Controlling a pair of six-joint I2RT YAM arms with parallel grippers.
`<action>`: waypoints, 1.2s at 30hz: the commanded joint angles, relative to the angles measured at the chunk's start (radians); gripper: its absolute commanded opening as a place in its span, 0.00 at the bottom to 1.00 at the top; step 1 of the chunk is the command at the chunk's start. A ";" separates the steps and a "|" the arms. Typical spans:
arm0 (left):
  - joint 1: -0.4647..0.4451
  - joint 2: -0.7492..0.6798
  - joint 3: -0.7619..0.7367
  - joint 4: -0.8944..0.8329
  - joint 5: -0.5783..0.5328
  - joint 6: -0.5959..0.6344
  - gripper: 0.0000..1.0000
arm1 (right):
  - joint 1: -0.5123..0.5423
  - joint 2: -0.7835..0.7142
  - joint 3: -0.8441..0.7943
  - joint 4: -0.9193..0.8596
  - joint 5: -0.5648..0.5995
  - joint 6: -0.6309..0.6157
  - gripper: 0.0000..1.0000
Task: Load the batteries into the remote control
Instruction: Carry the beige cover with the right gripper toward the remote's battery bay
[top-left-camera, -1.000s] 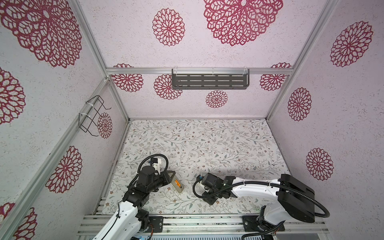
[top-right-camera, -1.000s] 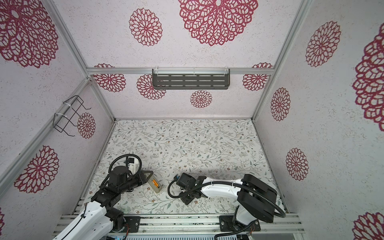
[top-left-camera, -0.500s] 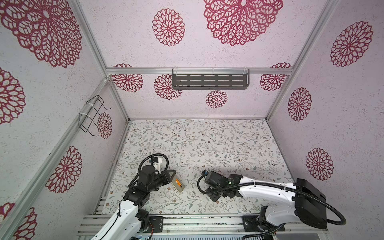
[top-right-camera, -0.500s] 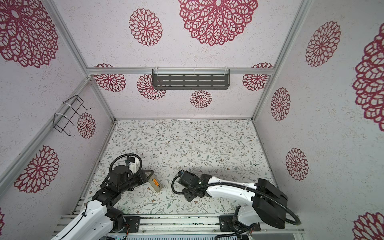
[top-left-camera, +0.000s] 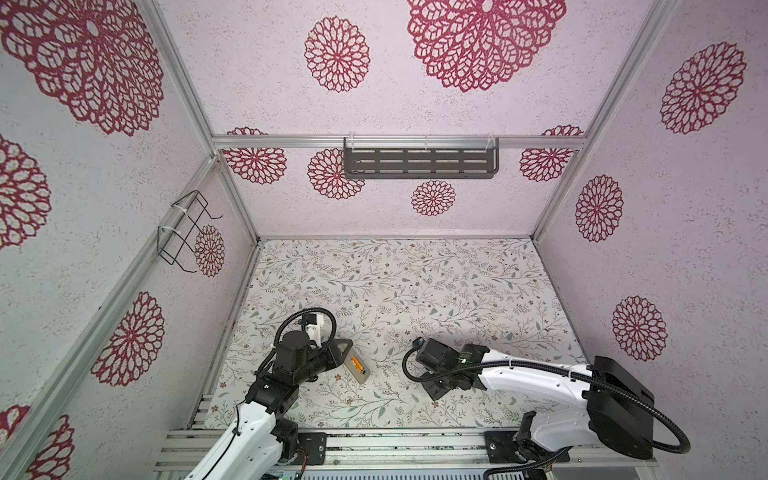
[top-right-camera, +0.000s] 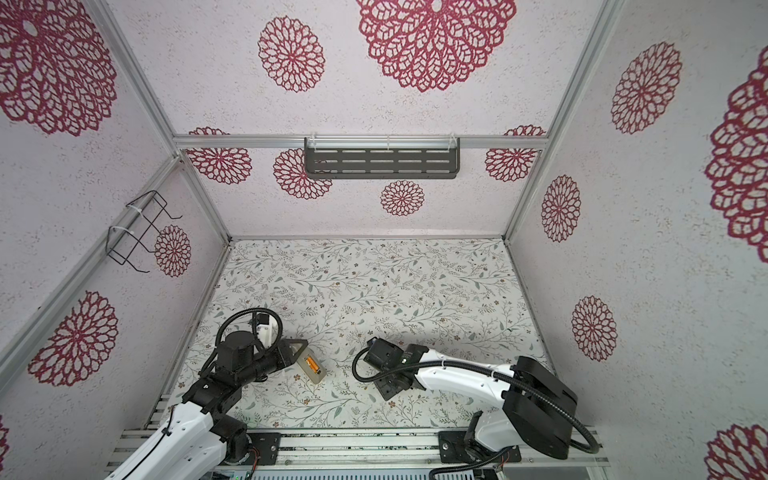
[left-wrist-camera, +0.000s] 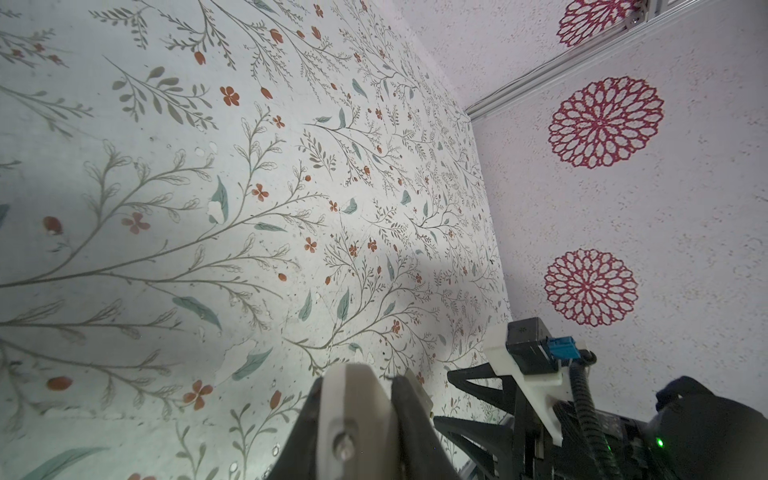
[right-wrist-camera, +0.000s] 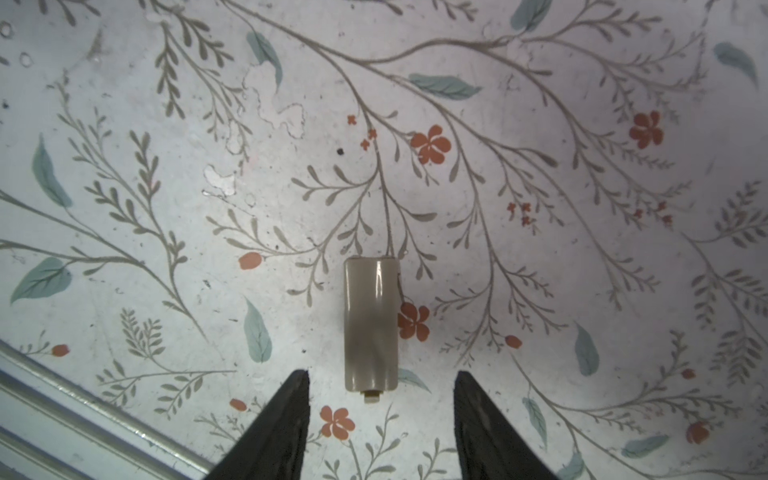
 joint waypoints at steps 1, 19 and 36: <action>-0.006 -0.011 0.007 0.039 0.004 0.015 0.00 | -0.002 0.014 -0.008 0.011 -0.027 -0.019 0.61; -0.006 -0.005 0.005 0.039 0.000 0.015 0.00 | -0.023 0.047 -0.050 0.040 -0.050 -0.041 0.57; -0.007 -0.006 0.005 0.035 -0.002 0.013 0.00 | -0.023 0.064 -0.062 0.058 -0.065 -0.048 0.41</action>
